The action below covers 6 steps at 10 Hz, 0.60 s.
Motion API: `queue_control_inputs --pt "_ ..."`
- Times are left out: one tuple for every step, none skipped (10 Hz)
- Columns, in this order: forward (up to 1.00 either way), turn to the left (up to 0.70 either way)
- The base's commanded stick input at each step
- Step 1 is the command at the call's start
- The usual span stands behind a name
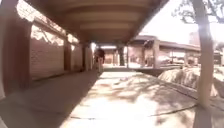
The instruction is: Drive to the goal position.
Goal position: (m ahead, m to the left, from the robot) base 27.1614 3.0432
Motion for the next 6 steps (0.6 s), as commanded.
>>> queue_control_inputs --pt "0.85 0.0" --pt "0.85 0.0" --pt "0.85 0.0" --pt "0.85 0.0" --pt "0.85 0.0" --pt "0.85 0.0"
